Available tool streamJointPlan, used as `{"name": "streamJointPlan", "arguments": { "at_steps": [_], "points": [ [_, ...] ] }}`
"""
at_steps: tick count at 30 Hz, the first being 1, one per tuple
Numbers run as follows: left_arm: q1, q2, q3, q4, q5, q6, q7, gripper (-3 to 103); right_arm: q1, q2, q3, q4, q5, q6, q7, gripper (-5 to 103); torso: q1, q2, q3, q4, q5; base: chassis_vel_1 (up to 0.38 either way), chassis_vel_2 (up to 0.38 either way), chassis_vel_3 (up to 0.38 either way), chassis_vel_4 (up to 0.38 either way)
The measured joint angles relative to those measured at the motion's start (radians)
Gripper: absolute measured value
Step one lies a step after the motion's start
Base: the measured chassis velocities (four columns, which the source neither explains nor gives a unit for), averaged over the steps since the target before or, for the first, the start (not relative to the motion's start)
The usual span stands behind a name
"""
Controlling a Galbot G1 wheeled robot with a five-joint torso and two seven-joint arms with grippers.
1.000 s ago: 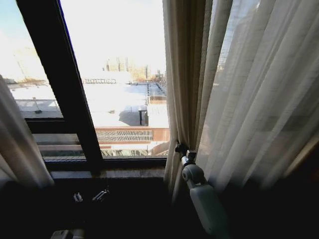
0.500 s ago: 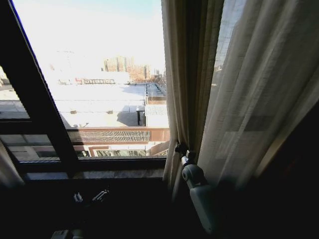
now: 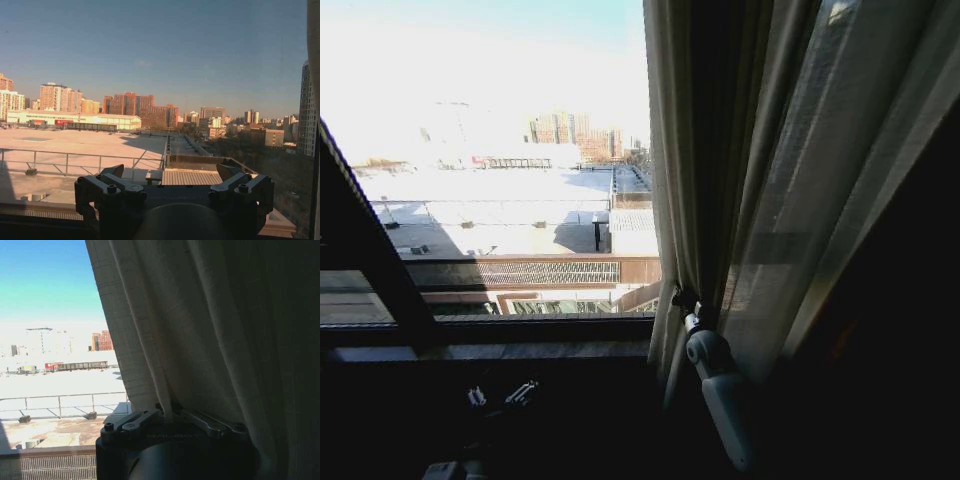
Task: Open the curtains by pulling them apart, changing their state from closed to fully open.
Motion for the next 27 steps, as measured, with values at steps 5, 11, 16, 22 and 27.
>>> {"name": "streamJointPlan", "arguments": {
  "at_steps": [5, 11, 16, 22, 27],
  "points": [
    [0.002, -0.001, 0.000, 0.000, 0.000, -0.001, 0.000, 100, -0.004, -0.004, 0.000, 0.006, 0.000, 0.001, -0.002, 0, 0.000, 0.000, 0.000, 0.0000, 0.0001, -0.348, -0.355, 0.344, 0.351],
    [0.002, -0.003, 0.002, 0.000, 0.001, -0.002, 0.000, 100, -0.006, -0.006, -0.001, 0.007, 0.000, 0.001, -0.002, 0, 0.000, 0.000, 0.000, 0.0001, 0.0003, -0.345, -0.357, 0.347, 0.363],
    [-0.001, -0.002, 0.002, 0.000, 0.001, -0.002, 0.000, 100, -0.006, -0.007, -0.001, 0.001, -0.003, 0.012, 0.003, 0, 0.000, 0.000, 0.000, 0.0001, -0.0003, -0.370, -0.357, 0.352, 0.355],
    [-0.003, -0.003, 0.007, 0.003, 0.001, -0.002, 0.001, 100, -0.011, -0.007, 0.016, -0.008, -0.011, 0.020, 0.016, 0, 0.000, 0.000, 0.000, -0.0002, 0.0004, -0.228, -0.245, 0.226, 0.236],
    [-0.009, -0.004, 0.012, 0.006, 0.001, -0.001, 0.003, 100, -0.006, -0.007, 0.064, -0.033, -0.018, 0.020, 0.037, 0, 0.000, 0.000, 0.000, -0.0001, 0.0006, -0.051, -0.052, 0.044, 0.045]
  ]
}}
